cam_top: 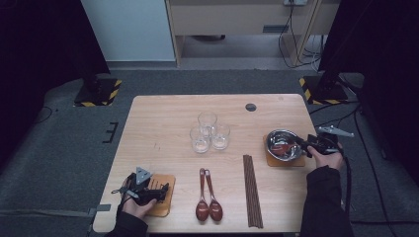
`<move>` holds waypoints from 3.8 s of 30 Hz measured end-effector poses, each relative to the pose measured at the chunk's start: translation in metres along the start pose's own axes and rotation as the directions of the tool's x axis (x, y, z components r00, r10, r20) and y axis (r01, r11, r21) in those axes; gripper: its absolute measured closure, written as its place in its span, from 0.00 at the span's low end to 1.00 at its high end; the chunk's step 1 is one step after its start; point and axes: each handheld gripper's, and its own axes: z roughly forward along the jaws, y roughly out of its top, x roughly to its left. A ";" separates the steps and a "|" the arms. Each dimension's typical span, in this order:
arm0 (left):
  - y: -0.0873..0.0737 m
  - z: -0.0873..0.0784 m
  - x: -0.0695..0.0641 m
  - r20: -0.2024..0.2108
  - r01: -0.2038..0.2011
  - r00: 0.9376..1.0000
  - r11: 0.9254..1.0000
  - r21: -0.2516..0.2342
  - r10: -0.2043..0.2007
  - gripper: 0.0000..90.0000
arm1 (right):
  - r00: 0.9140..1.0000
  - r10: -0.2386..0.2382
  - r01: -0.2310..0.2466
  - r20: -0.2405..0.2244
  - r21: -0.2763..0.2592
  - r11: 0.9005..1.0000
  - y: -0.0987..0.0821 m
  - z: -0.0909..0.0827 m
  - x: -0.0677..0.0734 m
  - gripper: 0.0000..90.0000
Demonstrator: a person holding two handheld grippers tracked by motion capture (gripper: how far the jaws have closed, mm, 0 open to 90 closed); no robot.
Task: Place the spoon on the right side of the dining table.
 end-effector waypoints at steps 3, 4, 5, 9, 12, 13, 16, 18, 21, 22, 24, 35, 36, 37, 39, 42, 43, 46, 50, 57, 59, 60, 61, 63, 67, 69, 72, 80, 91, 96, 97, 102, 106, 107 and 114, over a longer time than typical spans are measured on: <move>0.000 0.000 0.000 0.000 0.000 1.000 1.000 0.000 0.000 0.03 | 1.000 0.002 -0.002 0.000 0.008 1.000 0.000 0.002 0.000 0.45; 0.000 0.000 0.000 0.000 0.000 1.000 1.000 0.000 0.000 0.03 | 1.000 0.000 0.000 -0.002 0.007 1.000 0.000 0.002 0.000 0.45; 0.000 0.000 0.000 0.000 -0.001 1.000 1.000 0.000 0.001 0.03 | 1.000 -0.015 0.015 0.003 0.016 1.000 0.001 0.003 0.001 0.44; 0.000 0.000 0.000 0.000 0.000 1.000 1.000 0.000 0.000 0.03 | 1.000 -0.026 0.026 0.002 0.024 0.999 0.004 0.005 0.004 0.44; 0.000 0.000 0.000 0.001 0.000 1.000 1.000 0.000 0.000 0.03 | 1.000 -0.023 0.023 0.003 0.041 0.999 0.003 0.008 0.004 0.44; 0.000 0.000 0.000 0.001 -0.001 1.000 1.000 0.000 0.001 0.03 | 1.000 -0.027 0.027 0.006 0.045 0.999 0.002 0.009 0.004 0.44; 0.000 0.000 0.000 0.001 -0.001 1.000 1.000 0.000 0.001 0.03 | 0.999 -0.030 0.029 0.011 0.050 0.998 0.002 0.008 0.003 0.43; 0.000 0.000 0.000 0.001 -0.001 1.000 1.000 0.000 0.001 0.03 | 0.999 -0.032 0.031 0.016 0.057 0.998 0.002 0.007 0.003 0.43; 0.000 0.000 0.000 0.001 -0.001 1.000 1.000 0.000 0.001 0.03 | 1.000 -0.025 0.023 0.017 0.062 0.998 0.001 0.005 0.003 0.43; 0.000 0.000 0.000 0.001 -0.001 1.000 1.000 0.000 0.001 0.03 | 1.000 -0.026 0.025 0.013 0.061 0.998 0.001 0.003 0.003 0.43; 0.000 0.000 0.000 0.001 -0.001 1.000 1.000 0.000 0.001 0.03 | 1.000 -0.020 0.018 0.018 0.061 0.998 0.000 0.001 0.003 0.43; 0.000 0.000 0.000 0.001 -0.001 1.000 1.000 0.000 0.001 0.03 | 0.999 -0.040 0.039 0.010 0.077 0.996 -0.005 -0.006 0.009 0.44; 0.000 0.000 0.000 0.002 -0.001 1.000 1.000 -0.001 0.001 0.03 | 0.999 -0.037 0.036 0.009 0.074 0.997 -0.006 -0.007 0.009 0.44; 0.000 0.000 0.000 0.001 -0.001 1.000 1.000 0.000 0.001 0.03 | 0.999 -0.040 0.040 0.010 0.077 0.996 -0.006 -0.007 0.008 0.44; 0.000 0.000 0.000 0.001 -0.001 1.000 1.000 0.000 0.001 0.03 | 0.999 -0.036 0.035 0.013 0.077 0.996 -0.007 -0.009 0.008 0.44; 0.000 0.000 0.000 0.001 -0.001 1.000 1.000 0.000 0.001 0.03 | 0.999 -0.040 0.039 0.010 0.079 0.996 -0.008 -0.010 0.008 0.44; 0.000 0.000 0.000 0.001 -0.001 1.000 1.000 0.000 0.001 0.03 | 0.999 -0.040 0.039 0.009 0.076 0.996 -0.009 -0.011 0.008 0.44; 0.000 0.000 0.000 0.001 -0.001 1.000 1.000 0.000 0.001 0.03 | 0.999 -0.040 0.040 0.002 0.075 0.996 -0.009 -0.012 0.009 0.43; 0.000 0.000 0.000 0.001 -0.001 1.000 1.000 0.000 0.001 0.03 | 0.999 -0.038 0.038 -0.001 0.077 0.996 -0.011 -0.014 0.010 0.44; 0.000 0.000 0.000 0.001 -0.001 1.000 1.000 0.000 0.001 0.03 | 0.999 -0.042 0.043 -0.013 0.080 0.996 -0.014 -0.020 0.012 0.44; 0.000 0.000 0.000 0.001 -0.001 1.000 1.000 0.000 0.001 0.03 | 0.999 -0.043 0.044 -0.017 0.081 0.996 -0.015 -0.021 0.013 0.44; 0.000 0.000 0.000 0.000 -0.001 1.000 1.000 0.000 0.001 0.03 | 0.999 -0.045 0.046 -0.019 0.081 0.996 -0.016 -0.022 0.014 0.44; 0.000 0.000 0.000 0.001 -0.001 1.000 1.000 0.000 0.001 0.03 | 0.999 -0.045 0.047 -0.021 0.078 0.996 -0.016 -0.022 0.014 0.44; 0.000 0.000 0.000 0.001 -0.001 1.000 1.000 -0.001 0.001 0.03 | 0.999 -0.049 0.050 -0.023 0.078 0.996 -0.017 -0.024 0.015 0.44; 0.000 0.000 0.000 0.001 0.000 1.000 1.000 -0.001 0.000 0.03 | 0.998 -0.051 0.053 -0.030 0.078 0.996 -0.018 -0.027 0.017 0.44; 0.000 0.000 0.000 0.001 0.000 1.000 1.000 -0.001 0.000 0.03 | 0.998 -0.049 0.052 -0.033 0.082 0.995 -0.019 -0.028 0.018 0.44; 0.000 0.000 0.000 0.000 0.000 1.000 1.000 -0.001 0.000 0.03 | 0.998 -0.059 0.062 -0.037 0.084 0.995 -0.020 -0.028 0.019 0.44; 0.000 0.000 0.000 0.001 0.000 1.000 1.000 -0.001 0.000 0.03 | 0.997 -0.067 0.071 -0.046 0.089 0.994 -0.021 -0.031 0.024 0.45; 0.000 0.000 0.000 0.000 0.000 1.000 1.000 0.000 0.000 0.03 | 0.996 -0.073 0.076 -0.050 0.060 0.995 -0.019 -0.035 0.019 0.43; 0.000 0.000 0.000 0.001 0.000 1.000 1.000 0.000 0.000 0.03 | 0.996 -0.082 0.085 -0.043 0.058 0.995 -0.018 -0.033 0.014 0.42; 0.000 0.000 0.000 0.001 0.000 1.000 1.000 0.000 0.000 0.03 | 0.996 -0.082 0.085 -0.043 0.062 0.994 -0.019 -0.033 0.013 0.42; 0.000 0.000 0.000 0.001 0.000 1.000 1.000 0.000 0.000 0.03 | 0.996 -0.080 0.083 -0.041 0.075 0.994 -0.021 -0.031 0.010 0.42; 0.000 0.000 0.000 0.001 0.000 1.000 1.000 -0.001 0.000 0.03 | 0.996 -0.079 0.083 -0.050 0.088 0.993 -0.022 -0.031 0.012 0.43; 0.000 0.000 0.000 0.001 0.000 1.000 1.000 -0.001 0.000 0.03 | 0.995 -0.086 0.091 -0.056 0.091 0.992 -0.022 -0.031 0.013 0.43; 0.000 0.000 0.000 0.001 0.000 1.000 1.000 -0.001 0.000 0.03 | 0.994 -0.087 0.093 -0.072 0.095 0.991 -0.024 -0.033 0.021 0.43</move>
